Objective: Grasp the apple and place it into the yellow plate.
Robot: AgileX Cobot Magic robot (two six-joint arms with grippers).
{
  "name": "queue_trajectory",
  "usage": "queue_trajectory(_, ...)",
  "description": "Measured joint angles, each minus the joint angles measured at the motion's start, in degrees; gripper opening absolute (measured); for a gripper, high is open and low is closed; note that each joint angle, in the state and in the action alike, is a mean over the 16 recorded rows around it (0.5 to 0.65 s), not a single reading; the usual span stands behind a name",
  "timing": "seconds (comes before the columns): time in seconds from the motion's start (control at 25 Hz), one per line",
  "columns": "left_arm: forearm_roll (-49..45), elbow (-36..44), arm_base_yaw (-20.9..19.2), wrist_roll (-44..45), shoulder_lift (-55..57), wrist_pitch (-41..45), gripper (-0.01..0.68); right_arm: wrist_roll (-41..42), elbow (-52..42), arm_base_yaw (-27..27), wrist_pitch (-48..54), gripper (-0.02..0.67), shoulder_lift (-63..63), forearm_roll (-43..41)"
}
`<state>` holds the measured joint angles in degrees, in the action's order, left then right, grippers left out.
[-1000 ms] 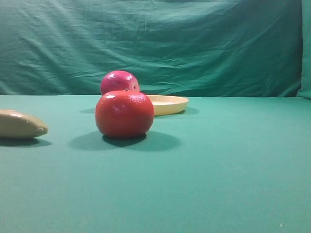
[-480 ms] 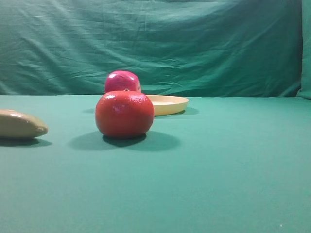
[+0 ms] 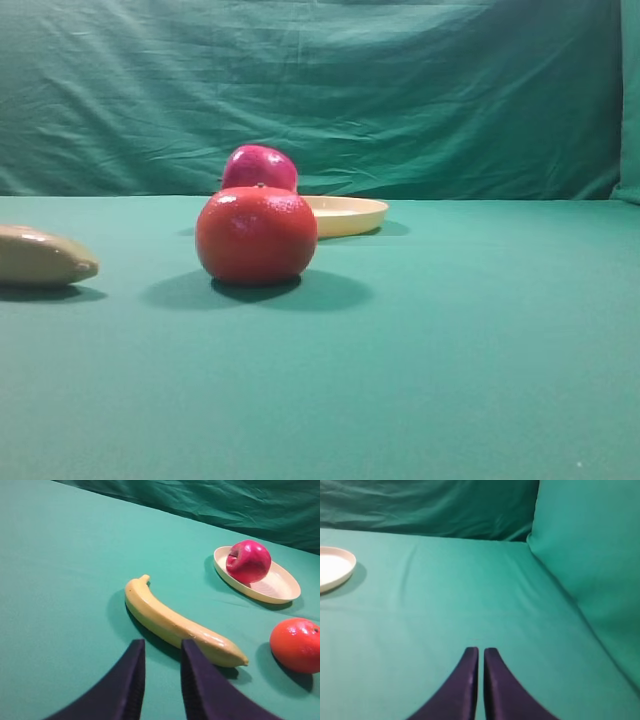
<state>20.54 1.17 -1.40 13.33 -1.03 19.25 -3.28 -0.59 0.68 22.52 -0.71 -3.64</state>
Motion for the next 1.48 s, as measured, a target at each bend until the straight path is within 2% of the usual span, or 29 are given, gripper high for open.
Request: queue_trajectory(1.48, 0.0, 0.0, 0.0, 0.0, 0.0, 0.0, 0.157, -0.25, -0.71, 0.0, -0.52, 0.0, -0.01, 0.18)
